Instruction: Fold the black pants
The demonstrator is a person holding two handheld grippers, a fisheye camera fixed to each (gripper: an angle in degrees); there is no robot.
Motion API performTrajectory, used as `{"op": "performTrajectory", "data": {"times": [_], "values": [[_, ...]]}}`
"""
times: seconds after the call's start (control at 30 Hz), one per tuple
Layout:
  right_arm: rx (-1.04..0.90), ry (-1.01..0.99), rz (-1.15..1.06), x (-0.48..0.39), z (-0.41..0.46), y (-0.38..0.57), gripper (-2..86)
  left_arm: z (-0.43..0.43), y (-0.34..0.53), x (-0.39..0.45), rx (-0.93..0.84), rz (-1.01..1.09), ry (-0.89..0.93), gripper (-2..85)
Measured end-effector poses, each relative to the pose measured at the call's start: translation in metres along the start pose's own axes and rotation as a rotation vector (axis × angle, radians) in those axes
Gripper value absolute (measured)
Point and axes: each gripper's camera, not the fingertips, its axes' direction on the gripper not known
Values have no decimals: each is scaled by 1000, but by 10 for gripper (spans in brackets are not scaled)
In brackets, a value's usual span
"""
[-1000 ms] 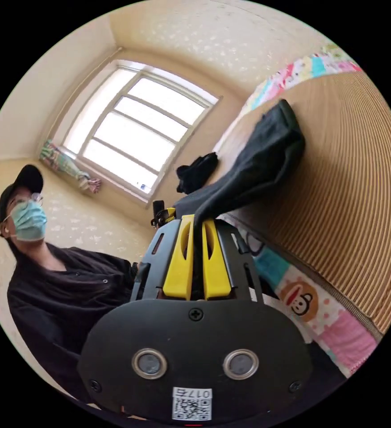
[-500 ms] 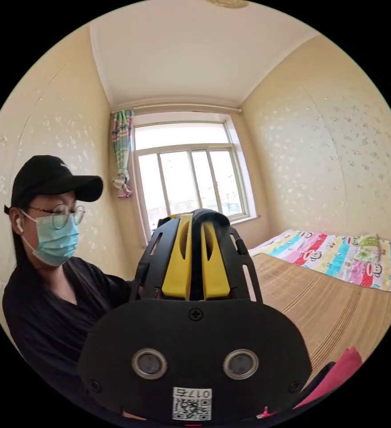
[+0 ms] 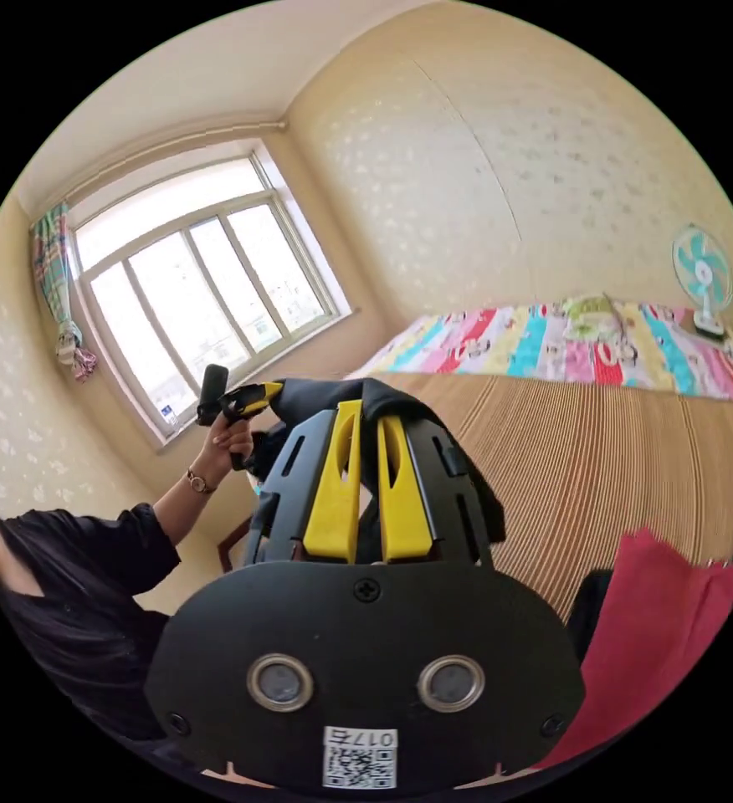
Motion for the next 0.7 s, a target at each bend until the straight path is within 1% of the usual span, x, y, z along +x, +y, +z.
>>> {"op": "performTrajectory", "data": {"times": [0.03, 0.07, 0.1, 0.13, 0.17, 0.2, 0.23, 0.27, 0.33, 0.4, 0.47, 0.53, 0.57, 0.6, 0.63, 0.67, 0.7], "values": [[-36, -7, 22, 7, 10, 21, 22, 21, 40, -22, -77, -51, -23, 40], [-119, -18, 73, 21, 29, 69, 26, 31, 62, -33, -120, -84, -25, 40], [-200, -32, 121, 30, 45, 118, 30, 49, 108, -51, -190, -138, -8, 42], [-245, -34, 144, 34, 52, 142, 35, 62, 155, -65, -244, -194, 12, 49], [-349, -23, 186, 37, 65, 184, 45, 67, 177, -71, -271, -224, 11, 55], [-454, 37, 241, 38, 73, 217, 62, 74, 216, -81, -327, -305, -24, 69], [-496, 84, 268, 37, 75, 230, 70, 72, 246, -86, -333, -372, -64, 83], [-526, 162, 303, 34, 74, 242, 83, 67, 258, -86, -313, -395, -69, 83], [-459, 227, 337, 31, 62, 236, 104, 43, 285, -82, -203, -435, -45, 85], [-323, 223, 321, 32, 52, 201, 131, 30, 289, -74, -180, -438, -80, 95], [-303, 223, 309, 43, 65, 173, 164, 19, 285, -63, -164, -407, -126, 100], [-330, 226, 318, 60, 86, 145, 183, 5, 276, -47, -161, -341, -166, 100], [-289, 193, 366, 72, 91, 127, 182, 0, 273, -43, -158, -328, -179, 100], [-223, 92, 432, 83, 89, 111, 182, -13, 271, -37, -141, -314, -207, 100], [-207, 14, 443, 87, 88, 104, 182, -30, 272, -31, -109, -315, -230, 100], [-228, -178, 438, 95, 89, 90, 183, -40, 274, -29, -89, -317, -239, 100], [-298, -290, 457, 103, 92, 81, 186, -59, 281, -24, -47, -321, -259, 100]]}}
